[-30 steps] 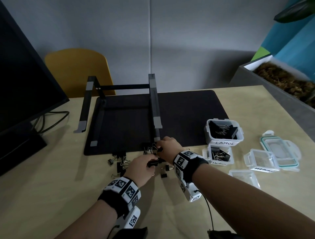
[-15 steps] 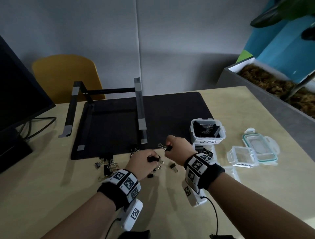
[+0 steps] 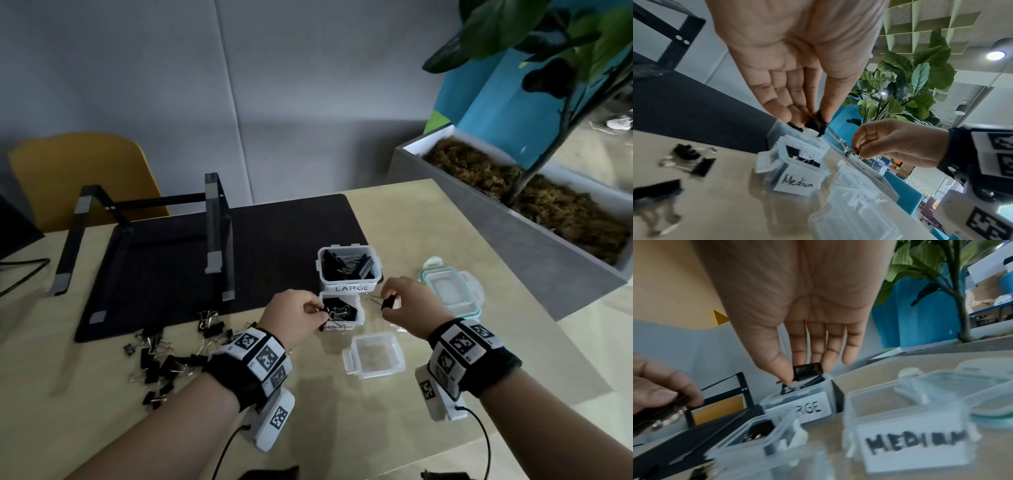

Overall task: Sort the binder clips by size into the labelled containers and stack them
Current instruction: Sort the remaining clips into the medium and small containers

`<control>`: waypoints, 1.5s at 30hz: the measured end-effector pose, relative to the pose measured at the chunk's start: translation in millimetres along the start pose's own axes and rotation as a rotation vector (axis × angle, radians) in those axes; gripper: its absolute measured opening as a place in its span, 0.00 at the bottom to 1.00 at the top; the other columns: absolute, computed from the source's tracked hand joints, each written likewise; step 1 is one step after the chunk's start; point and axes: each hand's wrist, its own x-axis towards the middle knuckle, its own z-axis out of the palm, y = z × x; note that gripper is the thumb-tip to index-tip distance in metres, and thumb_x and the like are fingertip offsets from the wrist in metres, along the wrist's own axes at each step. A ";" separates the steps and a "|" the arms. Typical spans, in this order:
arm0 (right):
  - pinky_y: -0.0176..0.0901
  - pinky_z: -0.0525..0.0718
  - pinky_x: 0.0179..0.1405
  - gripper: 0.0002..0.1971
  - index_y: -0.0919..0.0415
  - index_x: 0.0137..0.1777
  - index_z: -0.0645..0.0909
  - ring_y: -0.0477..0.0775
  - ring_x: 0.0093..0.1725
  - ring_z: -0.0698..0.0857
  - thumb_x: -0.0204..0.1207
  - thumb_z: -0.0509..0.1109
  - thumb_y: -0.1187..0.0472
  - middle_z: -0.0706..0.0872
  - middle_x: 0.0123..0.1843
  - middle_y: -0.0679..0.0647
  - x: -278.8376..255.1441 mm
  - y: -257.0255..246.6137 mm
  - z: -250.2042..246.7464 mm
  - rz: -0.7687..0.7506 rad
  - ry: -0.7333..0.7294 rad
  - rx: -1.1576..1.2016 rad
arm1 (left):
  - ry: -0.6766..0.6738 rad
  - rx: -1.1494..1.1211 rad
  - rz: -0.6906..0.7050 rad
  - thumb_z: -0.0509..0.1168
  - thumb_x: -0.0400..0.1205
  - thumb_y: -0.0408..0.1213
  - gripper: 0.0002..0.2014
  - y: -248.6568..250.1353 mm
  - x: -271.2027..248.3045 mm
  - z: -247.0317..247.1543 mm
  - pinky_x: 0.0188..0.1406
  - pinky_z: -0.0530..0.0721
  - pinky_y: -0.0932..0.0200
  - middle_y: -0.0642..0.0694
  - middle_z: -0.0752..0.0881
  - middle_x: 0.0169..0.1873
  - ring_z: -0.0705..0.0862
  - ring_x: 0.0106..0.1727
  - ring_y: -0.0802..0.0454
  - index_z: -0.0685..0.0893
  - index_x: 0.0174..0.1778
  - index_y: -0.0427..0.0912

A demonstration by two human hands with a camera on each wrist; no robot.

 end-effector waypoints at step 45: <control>0.45 0.73 0.69 0.36 0.55 0.78 0.64 0.54 0.72 0.74 0.71 0.74 0.52 0.71 0.74 0.52 5.0 74.2 -15.9 0.025 -0.207 -0.231 | 0.140 0.159 -0.141 0.65 0.78 0.36 0.09 7.8 12.3 47.5 0.55 0.83 0.55 0.50 0.87 0.48 0.85 0.50 0.52 0.88 0.51 0.45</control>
